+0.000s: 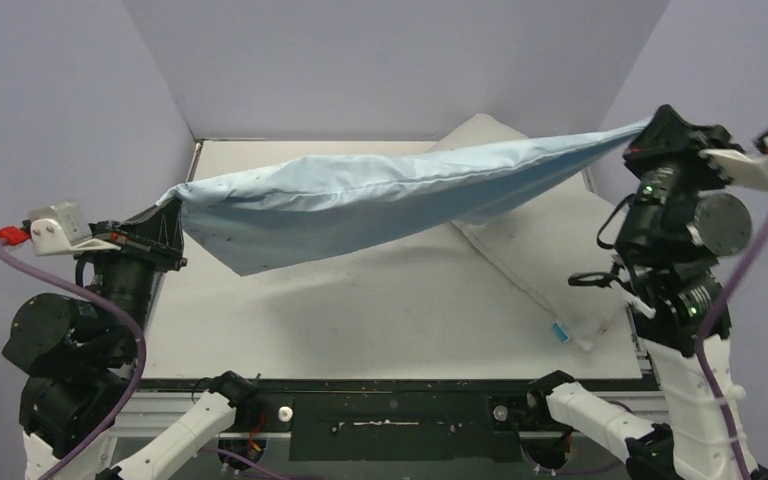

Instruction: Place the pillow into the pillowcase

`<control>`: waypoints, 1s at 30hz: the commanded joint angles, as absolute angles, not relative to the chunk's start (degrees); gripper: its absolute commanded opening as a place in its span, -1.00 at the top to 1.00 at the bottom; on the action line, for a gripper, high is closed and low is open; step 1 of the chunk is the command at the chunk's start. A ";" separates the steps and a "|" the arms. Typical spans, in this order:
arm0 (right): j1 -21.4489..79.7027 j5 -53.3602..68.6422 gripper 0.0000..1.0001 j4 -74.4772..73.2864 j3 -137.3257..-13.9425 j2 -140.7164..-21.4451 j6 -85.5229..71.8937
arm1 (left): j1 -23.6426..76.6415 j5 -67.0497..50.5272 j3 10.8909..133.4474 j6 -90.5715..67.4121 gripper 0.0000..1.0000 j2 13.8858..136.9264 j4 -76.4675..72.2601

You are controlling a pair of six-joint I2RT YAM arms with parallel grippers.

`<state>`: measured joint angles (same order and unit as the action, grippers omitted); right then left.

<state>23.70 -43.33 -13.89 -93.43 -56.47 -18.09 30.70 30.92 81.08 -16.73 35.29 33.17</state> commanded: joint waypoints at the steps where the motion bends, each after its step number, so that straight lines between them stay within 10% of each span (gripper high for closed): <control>1: 23.81 -47.00 1.00 -0.85 -92.55 -49.87 -14.18 | 31.02 21.32 83.49 -20.25 1.00 34.33 30.42; 14: 28.29 -38.05 1.00 1.83 -88.70 -57.43 -2.40 | 31.10 27.60 62.91 -27.46 1.00 34.61 29.15; 23: 21.34 -13.86 1.00 22.79 -81.31 -79.18 -5.66 | 30.49 46.39 52.63 -39.55 1.00 40.03 36.64; 30: 20.48 3.46 1.00 28.16 -99.38 -103.52 -13.55 | 25.82 49.01 52.03 -50.94 1.00 42.83 47.41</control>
